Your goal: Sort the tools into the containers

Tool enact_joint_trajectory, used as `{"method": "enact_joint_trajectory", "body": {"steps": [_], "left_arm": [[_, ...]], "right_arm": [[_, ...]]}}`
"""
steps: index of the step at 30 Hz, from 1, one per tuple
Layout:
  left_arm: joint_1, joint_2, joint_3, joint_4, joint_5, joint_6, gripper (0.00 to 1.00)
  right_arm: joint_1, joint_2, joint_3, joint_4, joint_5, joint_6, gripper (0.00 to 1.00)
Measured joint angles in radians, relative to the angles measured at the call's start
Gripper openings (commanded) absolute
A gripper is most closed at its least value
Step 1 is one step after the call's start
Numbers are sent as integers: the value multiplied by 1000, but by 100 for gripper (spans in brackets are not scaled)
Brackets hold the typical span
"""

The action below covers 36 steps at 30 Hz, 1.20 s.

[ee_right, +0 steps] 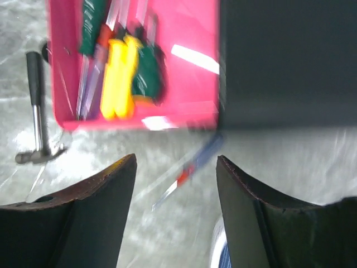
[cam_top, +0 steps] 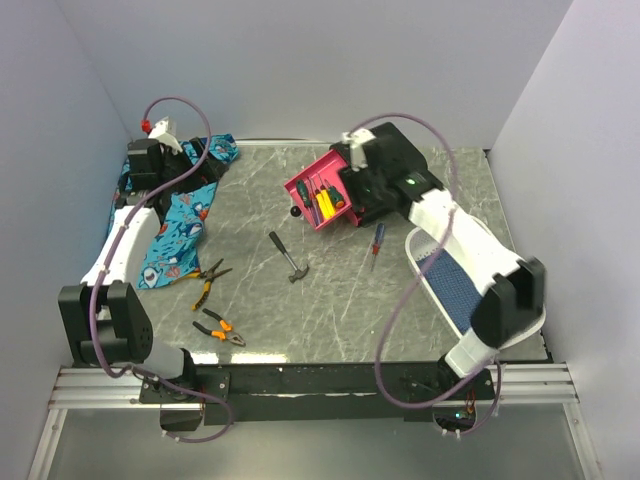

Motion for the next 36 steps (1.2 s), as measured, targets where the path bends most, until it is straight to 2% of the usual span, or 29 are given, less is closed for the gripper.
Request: {"method": "enact_joint_trajectory", "body": {"steps": [2, 5, 8, 10, 17, 27, 36], "left_arm": [[0, 23, 10, -1, 0, -4, 97], [0, 41, 21, -2, 0, -7, 97], [-2, 44, 23, -3, -1, -5, 97], [-3, 44, 23, -4, -2, -5, 97], [-5, 44, 5, -9, -26, 11, 97], [6, 44, -18, -39, -65, 48, 97], [9, 44, -30, -36, -63, 47, 97]], "right_arm": [[-28, -79, -84, -2, 5, 68, 61], [-74, -102, -161, -10, 6, 156, 58], [-108, -62, -216, -19, 5, 233, 56], [-125, -24, -238, -29, 6, 288, 51], [-142, 80, -255, -31, 6, 430, 43], [-137, 82, -394, -11, 4, 610, 43], [-113, 92, -404, 79, 5, 667, 43]]}}
